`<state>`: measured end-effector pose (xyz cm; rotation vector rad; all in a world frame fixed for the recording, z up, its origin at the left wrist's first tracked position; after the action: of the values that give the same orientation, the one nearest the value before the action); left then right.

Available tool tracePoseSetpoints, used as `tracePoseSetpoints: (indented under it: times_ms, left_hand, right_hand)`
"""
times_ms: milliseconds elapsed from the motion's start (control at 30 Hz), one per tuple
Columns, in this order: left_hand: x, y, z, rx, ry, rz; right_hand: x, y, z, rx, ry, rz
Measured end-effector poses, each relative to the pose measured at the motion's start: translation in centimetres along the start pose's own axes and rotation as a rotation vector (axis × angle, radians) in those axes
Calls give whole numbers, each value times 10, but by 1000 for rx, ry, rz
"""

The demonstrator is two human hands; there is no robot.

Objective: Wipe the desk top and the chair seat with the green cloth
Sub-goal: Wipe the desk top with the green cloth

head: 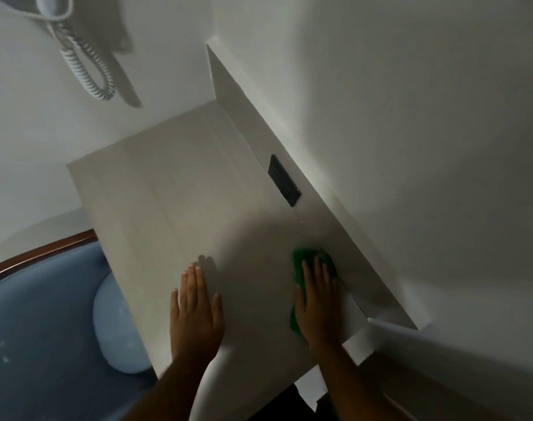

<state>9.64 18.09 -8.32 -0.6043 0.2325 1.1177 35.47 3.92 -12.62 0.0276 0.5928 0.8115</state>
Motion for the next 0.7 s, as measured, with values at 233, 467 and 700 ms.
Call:
tracePoseSetpoints:
  times_ms: [233, 467, 700]
  left_hand:
    - [-16, -7, 8, 55, 35, -40]
    - [-54, 67, 34, 80, 64, 155]
    - [-93, 128, 22, 10, 63, 195]
  right_hand:
    - [-81, -74, -46, 58, 17, -77]
    - [-66, -31, -47, 154, -43, -25]
    - [-83, 158, -74, 354, 94, 355]
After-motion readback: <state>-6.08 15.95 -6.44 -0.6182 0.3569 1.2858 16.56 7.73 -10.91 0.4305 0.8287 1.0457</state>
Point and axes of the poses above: each hand's wrist, its own x-axis towards the middle knuckle, its own z-axis out of the back of the hand, y = z × x, the point moved 10 cm from there along x, towards the middle knuckle, and after that the axes turned 14 degrees about y, right-handed, at the moved point
